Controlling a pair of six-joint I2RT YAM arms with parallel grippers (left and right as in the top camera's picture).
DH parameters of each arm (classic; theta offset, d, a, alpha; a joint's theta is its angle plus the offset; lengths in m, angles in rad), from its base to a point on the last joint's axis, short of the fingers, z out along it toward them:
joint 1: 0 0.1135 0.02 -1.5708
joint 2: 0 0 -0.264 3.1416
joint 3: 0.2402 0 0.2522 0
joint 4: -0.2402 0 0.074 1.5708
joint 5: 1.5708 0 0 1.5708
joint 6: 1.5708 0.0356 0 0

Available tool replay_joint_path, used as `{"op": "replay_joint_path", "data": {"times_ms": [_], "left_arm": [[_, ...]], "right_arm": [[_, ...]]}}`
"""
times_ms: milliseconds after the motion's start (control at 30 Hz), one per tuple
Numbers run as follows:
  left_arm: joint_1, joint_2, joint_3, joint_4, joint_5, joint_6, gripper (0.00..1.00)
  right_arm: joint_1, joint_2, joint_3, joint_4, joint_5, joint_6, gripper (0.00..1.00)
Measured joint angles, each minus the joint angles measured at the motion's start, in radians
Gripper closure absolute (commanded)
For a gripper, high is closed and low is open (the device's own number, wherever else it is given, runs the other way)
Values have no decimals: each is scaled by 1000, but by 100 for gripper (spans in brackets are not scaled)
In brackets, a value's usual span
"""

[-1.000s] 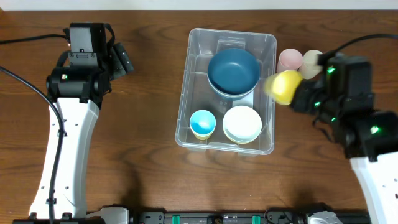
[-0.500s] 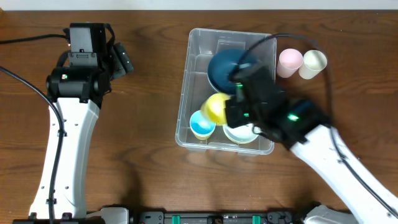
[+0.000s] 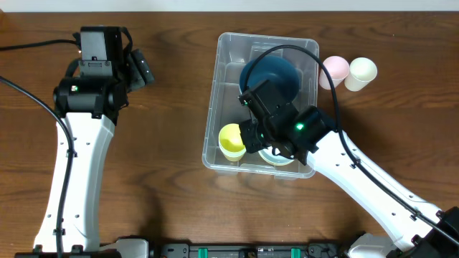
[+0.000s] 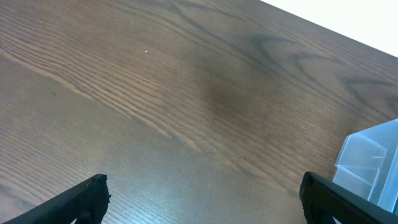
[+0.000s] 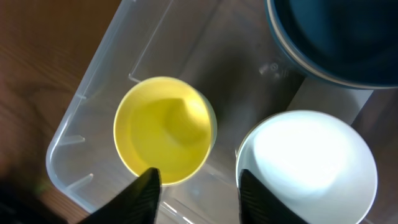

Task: Pack container
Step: 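Carry the yellow cup into the bin and drop it into the blue cup, then move the right gripper to the cream cup and grasp its rim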

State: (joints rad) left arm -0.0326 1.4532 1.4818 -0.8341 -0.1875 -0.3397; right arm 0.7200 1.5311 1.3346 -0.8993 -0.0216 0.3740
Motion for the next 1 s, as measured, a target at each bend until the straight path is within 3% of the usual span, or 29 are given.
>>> {"op": "replay_joint_path", "data": {"times_ms": [233, 433, 600, 800, 1000], "left_arm": [[0, 0, 0, 0, 0, 0, 2], [0, 0, 0, 0, 0, 0, 2], [0, 0, 0, 0, 0, 0, 2], [0, 0, 0, 0, 0, 0, 2], [0, 0, 0, 0, 0, 0, 2]], "right_arm": [[-71, -10, 22, -51, 52, 5, 51], [-385, -67, 117, -78, 63, 16, 54], [-678, -82, 142, -64, 60, 25, 63], [-892, -33, 142, 10, 23, 29, 47], [-951, 91, 142, 121, -3, 30, 45]]}}
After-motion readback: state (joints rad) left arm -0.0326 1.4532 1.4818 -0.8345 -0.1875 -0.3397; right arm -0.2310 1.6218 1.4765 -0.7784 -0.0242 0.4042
